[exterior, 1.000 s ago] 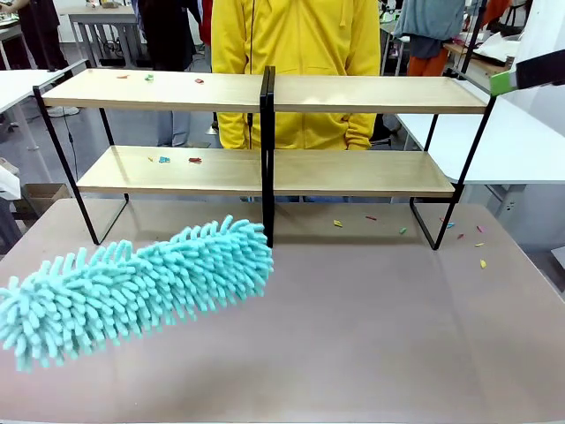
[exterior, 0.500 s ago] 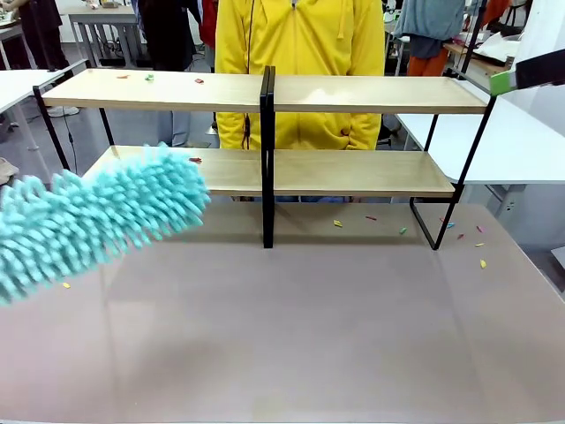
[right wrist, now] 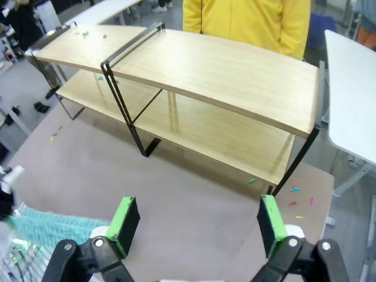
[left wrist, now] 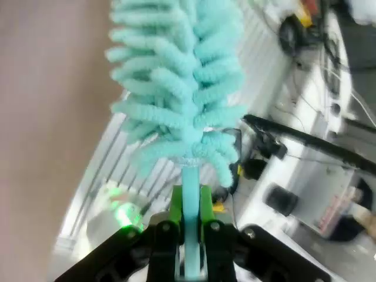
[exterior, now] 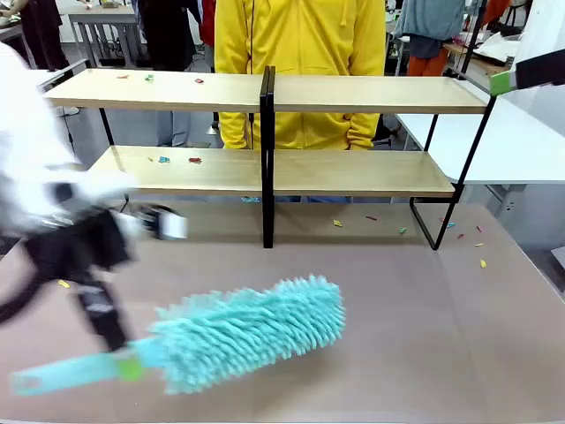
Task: Clean the shelves.
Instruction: Clean another randomly selected level of the Shelf with the Duster.
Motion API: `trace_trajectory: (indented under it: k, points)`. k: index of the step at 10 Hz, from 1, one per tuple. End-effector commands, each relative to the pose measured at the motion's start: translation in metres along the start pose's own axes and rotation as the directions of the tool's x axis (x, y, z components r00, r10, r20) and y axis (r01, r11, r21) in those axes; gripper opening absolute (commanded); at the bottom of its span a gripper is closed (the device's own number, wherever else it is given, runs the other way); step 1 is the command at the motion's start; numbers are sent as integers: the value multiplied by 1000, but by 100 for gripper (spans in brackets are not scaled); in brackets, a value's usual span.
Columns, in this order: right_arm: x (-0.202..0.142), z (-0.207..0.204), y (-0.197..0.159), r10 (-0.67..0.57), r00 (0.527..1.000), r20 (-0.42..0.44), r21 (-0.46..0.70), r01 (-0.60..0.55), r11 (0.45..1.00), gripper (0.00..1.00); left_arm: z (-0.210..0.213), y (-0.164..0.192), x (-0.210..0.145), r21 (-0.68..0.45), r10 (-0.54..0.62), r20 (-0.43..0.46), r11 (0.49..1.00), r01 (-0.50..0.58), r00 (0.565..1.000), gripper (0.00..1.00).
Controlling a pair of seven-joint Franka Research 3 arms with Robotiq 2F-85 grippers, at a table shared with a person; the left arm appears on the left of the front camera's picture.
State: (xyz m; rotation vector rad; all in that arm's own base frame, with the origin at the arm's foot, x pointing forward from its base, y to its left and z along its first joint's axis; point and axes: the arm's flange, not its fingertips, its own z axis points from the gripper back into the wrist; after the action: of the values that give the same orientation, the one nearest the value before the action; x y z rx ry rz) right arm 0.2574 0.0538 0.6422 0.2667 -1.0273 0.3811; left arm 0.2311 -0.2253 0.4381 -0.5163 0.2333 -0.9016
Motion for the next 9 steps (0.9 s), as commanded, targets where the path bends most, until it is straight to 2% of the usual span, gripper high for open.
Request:
trace_trajectory:
  k: [1,2,3,5,6,7,9]
  points:
    - [0,0,-1,2,1000,-1,9,-2,1000,100,-14,0,78,72,94,58,993,-98,994,13]
    - [0,0,-1,2,1000,-1,9,-2,1000,100,1,-1,88,-61,117,101,992,-111,988,13]
    - [0,0,-1,2,1000,-1,9,-2,1000,100,-26,-11,42,53,43,21,998,-44,999,13]
    - [0,0,-1,2,1000,-1,9,-2,1000,100,-26,-11,42,53,43,21,998,-44,999,13]
    - [0,0,-1,2,1000,-1,9,-2,1000,100,-31,-8,74,32,74,35,997,-75,997,13]
    - [0,0,-1,2,1000,-1,9,-2,1000,100,-40,-19,79,73,124,137,988,-135,983,13]
    - [0,0,-1,2,1000,-1,9,-2,1000,100,-55,-43,122,125,185,241,968,-220,953,13]
